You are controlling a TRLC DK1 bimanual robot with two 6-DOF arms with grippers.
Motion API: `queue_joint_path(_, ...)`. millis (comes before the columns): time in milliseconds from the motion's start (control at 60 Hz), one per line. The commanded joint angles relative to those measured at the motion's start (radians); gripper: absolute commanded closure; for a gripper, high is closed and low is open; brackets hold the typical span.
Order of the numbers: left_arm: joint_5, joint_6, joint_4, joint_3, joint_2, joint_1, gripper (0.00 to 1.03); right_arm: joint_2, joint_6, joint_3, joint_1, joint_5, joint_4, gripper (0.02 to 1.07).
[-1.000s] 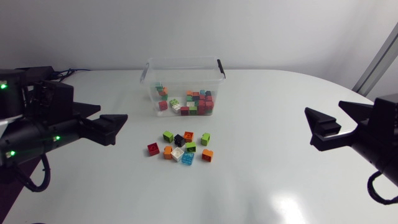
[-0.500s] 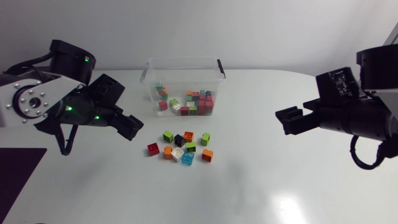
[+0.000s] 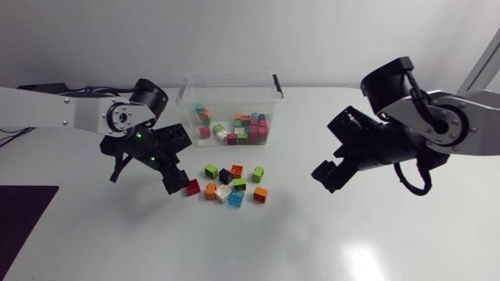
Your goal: Place the duplo bricks in the container
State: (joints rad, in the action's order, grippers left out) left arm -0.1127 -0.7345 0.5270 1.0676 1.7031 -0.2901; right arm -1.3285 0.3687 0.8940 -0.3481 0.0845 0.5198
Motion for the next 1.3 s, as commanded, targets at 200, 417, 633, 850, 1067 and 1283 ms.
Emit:
queue_joint_path(200,-0.019,-0.117,0.050,0.066,0.124,-0.006,0.18,-0.192,0.104,0.066,-0.117,-0.009,0.019,0.07)
queue_joint_path(417,-0.033,-0.148,0.070,0.103,0.205,-0.014,0.35,-0.294,0.133,0.075,-0.152,-0.017,-0.024,0.07)
queue_joint_path(633,-0.047,-0.172,0.087,0.127,0.257,-0.023,0.57,-0.367,0.167,0.100,-0.204,0.001,-0.061,0.13)
queue_joint_path(850,-0.061,-0.187,0.142,0.157,0.280,-0.014,0.72,-0.488,0.157,0.172,-0.273,0.001,-0.109,0.24)
queue_joint_path(1067,-0.067,-0.215,0.171,0.153,0.280,-0.007,0.72,-0.577,0.154,0.233,-0.290,0.014,-0.121,0.61)
queue_joint_path(1283,-0.099,-0.217,0.200,0.173,0.276,0.002,0.73,-0.640,0.156,0.267,-0.295,0.049,-0.115,0.86)
